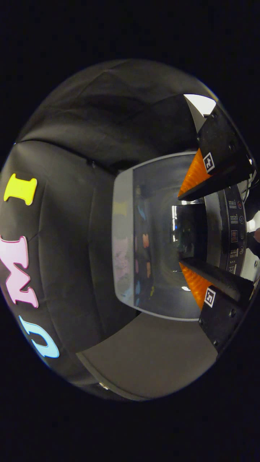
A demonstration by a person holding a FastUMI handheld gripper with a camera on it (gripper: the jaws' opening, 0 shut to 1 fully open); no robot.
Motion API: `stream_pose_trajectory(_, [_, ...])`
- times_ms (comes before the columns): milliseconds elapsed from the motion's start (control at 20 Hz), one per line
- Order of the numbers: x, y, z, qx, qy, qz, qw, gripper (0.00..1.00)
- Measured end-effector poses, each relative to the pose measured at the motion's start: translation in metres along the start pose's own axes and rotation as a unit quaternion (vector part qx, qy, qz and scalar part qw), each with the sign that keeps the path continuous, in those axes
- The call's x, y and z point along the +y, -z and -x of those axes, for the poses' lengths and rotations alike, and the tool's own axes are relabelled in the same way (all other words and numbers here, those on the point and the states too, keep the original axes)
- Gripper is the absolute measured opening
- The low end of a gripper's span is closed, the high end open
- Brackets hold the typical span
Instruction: Put the clothes into the washing machine and then close the washing machine lid.
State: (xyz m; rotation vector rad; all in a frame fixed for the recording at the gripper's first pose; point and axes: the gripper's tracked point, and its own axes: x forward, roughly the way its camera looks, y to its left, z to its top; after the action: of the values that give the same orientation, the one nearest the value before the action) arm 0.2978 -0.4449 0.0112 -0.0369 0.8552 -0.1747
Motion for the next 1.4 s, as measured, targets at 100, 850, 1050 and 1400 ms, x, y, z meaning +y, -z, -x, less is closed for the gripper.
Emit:
stream_pose_trajectory(100, [0.006,-0.027,0.022,-0.046,-0.014,-0.012,0.999,0.99])
stream_pose_trajectory(850, [0.057,-0.204,0.296,-0.405,-0.08,0.028,0.91,0.98])
stream_pose_trajectory(1050, [0.063,-0.213,0.333,-0.425,-0.085,0.032,0.901,0.98])
stream_pose_trajectory(1400, [0.057,-0.212,0.36,-0.448,-0.091,0.014,0.889,0.98])
